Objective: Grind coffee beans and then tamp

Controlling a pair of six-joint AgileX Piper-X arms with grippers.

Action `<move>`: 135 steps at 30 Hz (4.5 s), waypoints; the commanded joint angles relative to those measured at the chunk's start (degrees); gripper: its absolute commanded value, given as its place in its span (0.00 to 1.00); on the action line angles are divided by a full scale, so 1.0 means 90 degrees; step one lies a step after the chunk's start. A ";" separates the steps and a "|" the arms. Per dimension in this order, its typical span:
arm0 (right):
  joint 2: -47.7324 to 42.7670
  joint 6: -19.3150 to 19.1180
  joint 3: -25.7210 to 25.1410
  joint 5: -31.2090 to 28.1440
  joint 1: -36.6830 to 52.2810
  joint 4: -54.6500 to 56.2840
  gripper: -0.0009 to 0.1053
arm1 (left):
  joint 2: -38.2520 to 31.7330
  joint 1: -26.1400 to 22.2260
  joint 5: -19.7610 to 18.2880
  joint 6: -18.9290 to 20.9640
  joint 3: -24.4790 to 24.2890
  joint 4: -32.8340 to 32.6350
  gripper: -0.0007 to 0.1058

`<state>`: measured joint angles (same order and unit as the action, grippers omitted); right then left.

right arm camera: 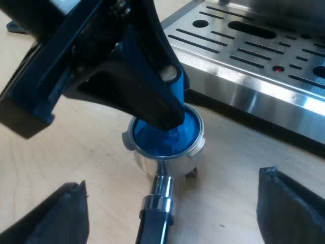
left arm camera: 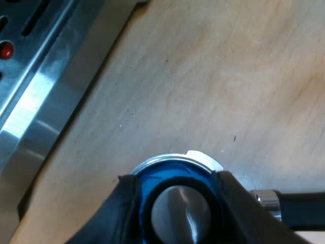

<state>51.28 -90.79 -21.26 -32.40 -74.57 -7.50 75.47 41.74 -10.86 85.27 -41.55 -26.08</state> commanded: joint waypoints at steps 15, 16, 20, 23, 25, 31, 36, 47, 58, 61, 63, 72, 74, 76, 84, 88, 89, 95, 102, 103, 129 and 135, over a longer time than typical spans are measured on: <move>-0.0020 -0.0060 0.0019 0.0058 0.0026 -0.0035 0.66 | 0.0160 -0.0047 -0.0057 0.0026 0.0071 -0.0250 0.01; -0.0020 -0.0060 0.0019 0.0058 0.0026 -0.0035 0.66 | 0.0160 -0.0047 -0.0057 0.0026 0.0071 -0.0250 0.01; -0.0020 -0.0060 0.0019 0.0058 0.0026 -0.0035 0.66 | 0.0160 -0.0047 -0.0057 0.0026 0.0071 -0.0250 0.01; -0.0020 -0.0060 0.0019 0.0058 0.0026 -0.0035 0.66 | 0.0160 -0.0047 -0.0057 0.0026 0.0071 -0.0250 0.01; -0.0020 -0.0060 0.0019 0.0058 0.0026 -0.0035 0.66 | 0.0147 -0.0047 -0.0057 0.0026 0.0071 -0.0275 0.01; -0.0020 -0.0060 0.0019 0.0058 0.0026 0.0001 0.66 | -0.0036 -0.0047 -0.0057 0.0026 0.0043 -0.0315 0.01; -0.0020 -0.0060 0.0019 0.0058 0.0026 0.0001 0.66 | -0.0370 -0.0047 -0.0057 0.0026 0.0043 -0.0315 0.01; -0.0020 -0.0060 0.0027 0.0058 0.0026 0.0004 0.66 | -0.1244 -0.0047 -0.0057 0.0026 -0.0004 -0.0255 0.01; -0.0020 -0.0060 0.0027 0.0058 0.0026 -0.0111 0.66 | -0.1849 -0.0047 0.0285 0.0013 -0.0557 -0.0829 0.01; -0.0020 -0.0060 0.0027 0.0058 0.0026 -0.0327 0.66 | -0.1983 -0.0047 0.0302 -0.0017 -0.0593 -0.1043 0.01; -0.0020 -0.0060 0.0027 0.0058 0.0026 -0.0678 0.66 | -0.2071 -0.0047 0.0409 -0.0025 -0.0593 -0.1196 0.01; -0.0020 -0.0400 0.0027 0.1230 0.0026 -0.1297 0.66 | -0.2733 -0.0047 0.0714 -0.0025 -0.0593 -0.1823 0.01; -0.0020 -0.0660 0.0027 0.1342 0.0026 -0.1299 0.66 | -0.2879 -0.0084 0.0716 -0.0025 -0.0593 -0.2007 0.01; -0.0020 -0.0662 0.0027 0.1341 0.0026 -0.1299 0.66 | -0.2957 -0.0179 0.0716 -0.0025 -0.0593 -0.2143 0.01; -0.0020 -0.0999 0.0027 0.1341 0.0026 -0.1282 0.66 | -0.3002 -0.1315 0.0256 -0.0025 -0.0593 -0.2308 0.01; -0.0020 -0.0999 0.0027 0.1341 0.0026 -0.1269 0.66 | -0.3002 -0.1779 0.0181 -0.0025 -0.0390 -0.2089 0.01; -0.0020 -0.0999 0.0027 0.1341 0.0026 -0.1251 0.66 | -0.3002 -0.1794 0.0181 -0.0025 -0.0360 -0.2063 0.01; -0.0020 -0.0999 0.0027 0.1341 0.0026 -0.1151 0.66 | -0.2925 -0.1817 0.0181 -0.0072 0.0290 -0.1551 0.01; -0.0020 -0.0980 0.0027 0.1341 0.0026 -0.1151 0.66 | -0.2436 -0.1820 0.0181 -0.0072 0.0683 -0.1090 0.01; -0.0020 -0.0980 0.0027 0.1341 0.0026 -0.1151 0.66 | -0.2308 -0.1820 0.0131 -0.0072 0.0690 -0.1057 0.01; -0.0020 -0.0878 0.0027 0.1341 0.0026 -0.1151 0.66 | -0.0273 -0.1820 0.0032 -0.0072 0.0687 0.0266 0.01; -0.0020 -0.0878 0.0027 0.1341 0.0026 -0.1141 0.66 | -0.0159 -0.1820 0.0032 -0.0072 0.0834 0.0530 0.01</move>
<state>51.28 -98.31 -20.94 -20.81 -74.57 -17.79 74.09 25.38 -10.25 84.99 -34.44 -22.48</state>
